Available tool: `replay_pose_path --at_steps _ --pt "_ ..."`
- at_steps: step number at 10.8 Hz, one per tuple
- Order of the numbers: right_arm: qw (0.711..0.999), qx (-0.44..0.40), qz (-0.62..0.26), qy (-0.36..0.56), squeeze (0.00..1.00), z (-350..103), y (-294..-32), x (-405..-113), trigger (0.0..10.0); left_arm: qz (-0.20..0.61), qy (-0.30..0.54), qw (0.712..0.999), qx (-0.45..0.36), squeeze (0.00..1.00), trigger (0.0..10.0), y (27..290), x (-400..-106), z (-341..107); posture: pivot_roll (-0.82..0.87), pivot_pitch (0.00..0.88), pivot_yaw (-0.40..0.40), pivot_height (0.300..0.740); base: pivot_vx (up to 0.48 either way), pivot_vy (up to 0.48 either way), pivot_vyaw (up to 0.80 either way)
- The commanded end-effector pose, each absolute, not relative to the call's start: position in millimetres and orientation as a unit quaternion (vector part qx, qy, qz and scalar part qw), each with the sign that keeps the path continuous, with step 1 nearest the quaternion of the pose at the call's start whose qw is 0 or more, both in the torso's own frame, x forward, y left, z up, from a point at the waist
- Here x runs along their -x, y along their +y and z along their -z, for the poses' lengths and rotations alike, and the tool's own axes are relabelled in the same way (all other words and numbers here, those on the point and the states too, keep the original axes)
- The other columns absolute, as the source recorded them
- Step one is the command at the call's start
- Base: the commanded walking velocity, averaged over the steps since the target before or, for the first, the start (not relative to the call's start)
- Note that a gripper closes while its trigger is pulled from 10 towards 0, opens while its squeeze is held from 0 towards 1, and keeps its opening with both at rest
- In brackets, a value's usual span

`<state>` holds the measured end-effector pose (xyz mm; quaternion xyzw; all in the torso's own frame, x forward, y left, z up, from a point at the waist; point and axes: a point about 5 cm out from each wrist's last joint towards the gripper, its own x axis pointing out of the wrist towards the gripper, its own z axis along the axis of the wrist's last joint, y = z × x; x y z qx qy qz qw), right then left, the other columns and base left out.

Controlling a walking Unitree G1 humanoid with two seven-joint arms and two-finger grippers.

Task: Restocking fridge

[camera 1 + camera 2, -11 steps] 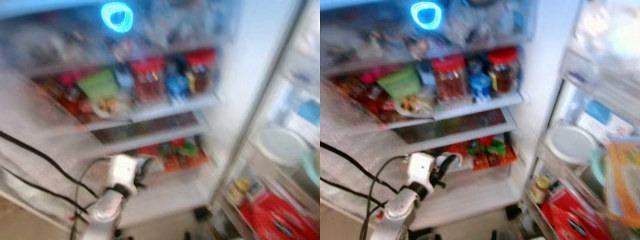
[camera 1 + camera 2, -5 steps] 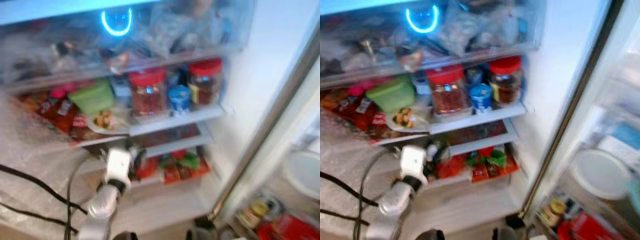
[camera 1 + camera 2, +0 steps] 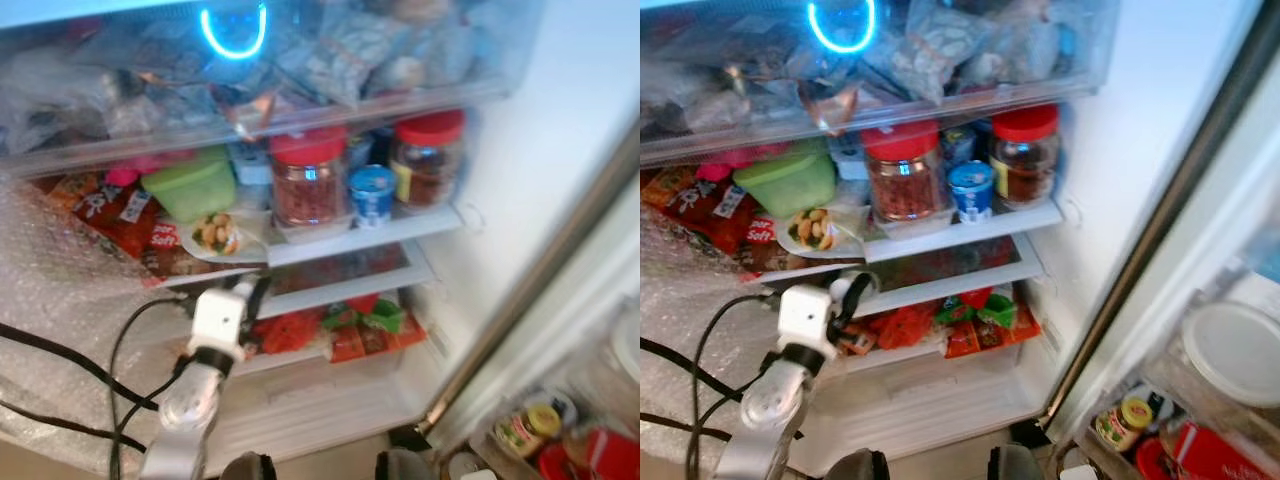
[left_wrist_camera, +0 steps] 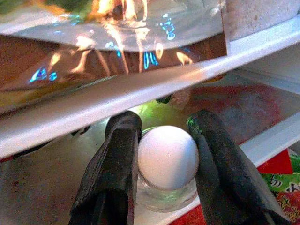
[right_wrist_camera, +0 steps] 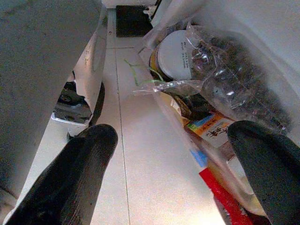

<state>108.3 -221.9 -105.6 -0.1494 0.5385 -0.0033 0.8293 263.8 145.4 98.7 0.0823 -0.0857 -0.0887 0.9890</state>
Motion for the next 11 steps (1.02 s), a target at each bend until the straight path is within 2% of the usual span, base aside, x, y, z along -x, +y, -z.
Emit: replay_pose_path --at_steps 1,4,7,8,11 --pt "0.822 0.139 -0.023 0.553 0.0 111 -206 -98 10.0 0.078 -0.082 0.989 -0.094 0.0 10.0 151 -260 -93 -0.11 0.068 0.063 0.65 0.0 0.0 0.0" --pt "0.823 0.136 -0.023 0.551 0.0 111 -206 -98 10.0 0.055 -0.027 0.996 -0.066 0.0 10.0 163 -251 -67 -0.11 0.06 0.062 0.65 0.0 0.0 0.0" --pt "0.825 0.135 -0.023 0.548 0.0 111 -206 -99 10.0 0.03 -0.012 0.999 -0.038 0.0 10.0 169 -250 -58 -0.11 0.053 0.06 0.65 0.0 0.0 0.0" --pt "0.825 0.135 -0.025 0.548 0.0 111 -206 -99 10.0 0.008 0.034 0.999 0.011 0.0 10.0 172 -253 -45 -0.11 0.051 0.062 0.65 0.0 0.0 0.0" --pt "0.828 0.133 -0.021 0.545 0.0 111 -206 -99 10.0 -0.001 0.083 0.996 0.034 0.0 10.0 174 -243 -25 -0.1 0.058 0.063 0.65 0.0 0.0 0.0"
